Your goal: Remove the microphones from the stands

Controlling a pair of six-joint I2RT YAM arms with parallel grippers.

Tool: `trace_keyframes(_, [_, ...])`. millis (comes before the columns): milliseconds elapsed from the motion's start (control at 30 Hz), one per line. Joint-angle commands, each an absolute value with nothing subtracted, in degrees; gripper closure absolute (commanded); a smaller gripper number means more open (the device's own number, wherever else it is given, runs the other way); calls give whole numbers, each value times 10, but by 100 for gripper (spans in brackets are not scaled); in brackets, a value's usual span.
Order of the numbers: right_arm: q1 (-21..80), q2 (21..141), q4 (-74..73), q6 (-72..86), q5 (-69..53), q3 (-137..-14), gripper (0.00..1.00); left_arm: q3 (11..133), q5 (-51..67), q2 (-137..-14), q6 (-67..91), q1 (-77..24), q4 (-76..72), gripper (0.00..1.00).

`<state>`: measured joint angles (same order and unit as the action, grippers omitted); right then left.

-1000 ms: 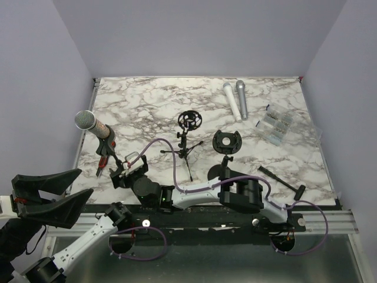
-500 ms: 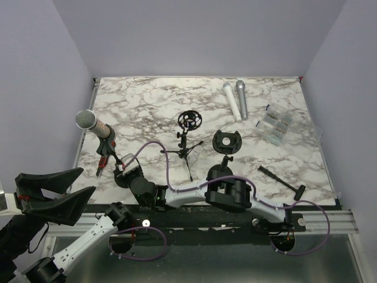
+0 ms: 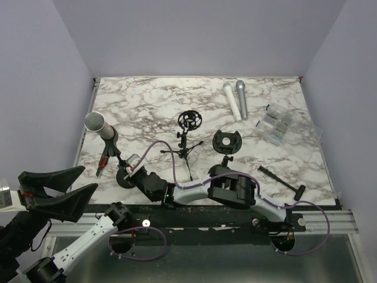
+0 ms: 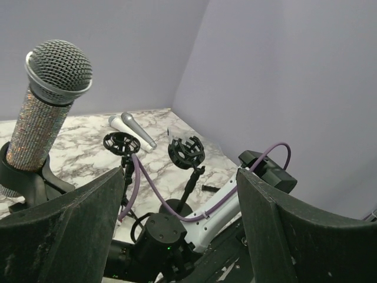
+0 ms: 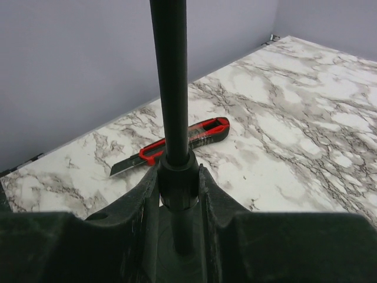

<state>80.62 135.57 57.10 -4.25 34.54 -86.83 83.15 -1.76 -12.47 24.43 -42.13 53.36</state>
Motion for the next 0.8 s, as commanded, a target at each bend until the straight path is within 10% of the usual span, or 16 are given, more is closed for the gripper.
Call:
trace_keyframes(0, [785,1312,582,-67,262,-800,99,821,-29,-120,240,-423,536,24])
trace_keyframes(433, [686,1223,562,-90,-170,-654,99,788,-63,-133,235,-422,530,25])
trace_keyframes(767, [668,1237,504,-84,-254,-681,93,766,-199,-197,148,-422,551,18])
